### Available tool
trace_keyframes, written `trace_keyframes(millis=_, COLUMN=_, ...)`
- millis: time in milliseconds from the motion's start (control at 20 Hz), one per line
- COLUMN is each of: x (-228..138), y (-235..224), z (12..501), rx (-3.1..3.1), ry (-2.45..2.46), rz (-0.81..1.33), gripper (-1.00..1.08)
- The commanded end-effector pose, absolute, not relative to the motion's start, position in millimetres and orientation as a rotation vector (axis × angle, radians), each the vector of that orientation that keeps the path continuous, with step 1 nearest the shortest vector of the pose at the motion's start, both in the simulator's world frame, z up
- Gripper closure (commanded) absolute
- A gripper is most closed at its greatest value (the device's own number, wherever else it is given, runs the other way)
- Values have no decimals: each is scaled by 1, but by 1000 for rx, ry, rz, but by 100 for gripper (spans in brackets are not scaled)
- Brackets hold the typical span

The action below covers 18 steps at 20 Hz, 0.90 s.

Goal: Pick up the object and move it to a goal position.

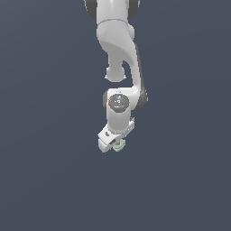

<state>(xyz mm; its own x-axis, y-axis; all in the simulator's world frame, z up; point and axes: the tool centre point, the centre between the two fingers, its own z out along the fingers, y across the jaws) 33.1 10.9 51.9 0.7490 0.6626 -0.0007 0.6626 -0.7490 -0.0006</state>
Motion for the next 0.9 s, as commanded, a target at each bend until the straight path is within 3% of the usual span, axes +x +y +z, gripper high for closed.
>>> trace_keyframes(millis=0, x=33, y=11, z=43, rx=-2937, ry=-1114, rz=0, gripper=-92)
trace_keyframes(millis=200, x=34, y=11, z=40, rx=-2937, ry=-1114, rz=0, gripper=-92)
trace_keyframes(millis=250, x=34, y=11, z=40, rx=-2937, ry=-1114, rz=0, gripper=108)
trace_keyframes(millis=850, x=35, y=9, z=41, rx=-2937, ry=-1115, rz=-1, gripper=108)
